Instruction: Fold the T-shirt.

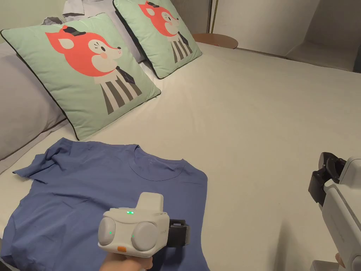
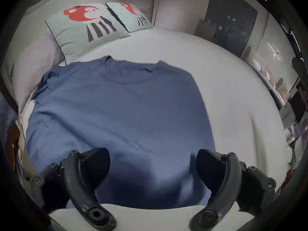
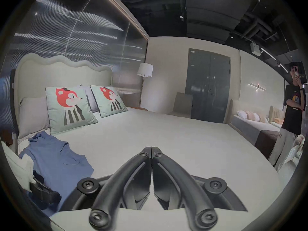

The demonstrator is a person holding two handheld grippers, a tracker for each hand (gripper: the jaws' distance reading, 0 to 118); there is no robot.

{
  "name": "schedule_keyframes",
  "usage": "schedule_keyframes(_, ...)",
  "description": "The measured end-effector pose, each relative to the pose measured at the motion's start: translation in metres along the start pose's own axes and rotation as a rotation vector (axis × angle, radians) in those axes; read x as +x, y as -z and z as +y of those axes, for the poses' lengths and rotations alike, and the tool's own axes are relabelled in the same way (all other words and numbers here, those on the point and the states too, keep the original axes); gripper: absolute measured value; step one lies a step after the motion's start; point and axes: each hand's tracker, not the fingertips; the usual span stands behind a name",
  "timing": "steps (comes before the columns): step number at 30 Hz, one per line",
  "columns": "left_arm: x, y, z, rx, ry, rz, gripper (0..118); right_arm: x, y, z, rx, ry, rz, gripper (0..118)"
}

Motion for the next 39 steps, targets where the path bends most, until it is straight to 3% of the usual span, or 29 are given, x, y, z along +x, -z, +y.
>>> schedule_keyframes(2,0.002,0.010,-0.004,-0.023,0.016,0.013,98,0.003,-0.003,-0.001,-0.003,0.000,-0.005,0)
schedule_keyframes(5,0.002,0.006,-0.007,0.005,0.030,0.066,66,0.008,-0.007,-0.002,-0.007,-0.006,-0.013,0)
schedule_keyframes(7,-0.002,-0.004,-0.002,0.030,0.016,0.065,3,0.014,-0.011,-0.001,-0.004,-0.003,-0.024,0)
schedule_keyframes(9,-0.009,-0.011,0.003,0.062,-0.010,0.134,4,0.020,-0.016,0.001,0.001,0.015,-0.032,0)
schedule_keyframes(12,-0.027,-0.032,0.015,0.089,-0.146,0.006,4,0.030,-0.027,0.006,0.017,0.030,-0.049,0)
schedule_keyframes(16,-0.020,-0.079,0.032,0.265,-0.119,0.041,4,0.048,-0.047,0.017,0.049,0.050,-0.075,0)
schedule_keyframes(20,-0.003,-0.129,0.052,0.406,-0.144,-0.109,4,0.071,-0.073,0.027,0.098,0.068,-0.122,0)
schedule_keyframes(29,0.133,-0.196,0.078,0.572,0.080,-0.466,4,0.141,-0.150,0.036,0.176,0.107,-0.277,0)
schedule_keyframes(34,0.237,-0.194,0.060,0.521,0.231,-0.709,4,0.184,-0.194,0.028,0.184,0.102,-0.397,0)
schedule_keyframes(39,0.334,-0.166,0.017,0.412,0.378,-0.838,4,0.219,-0.230,0.014,0.178,0.124,-0.490,0)
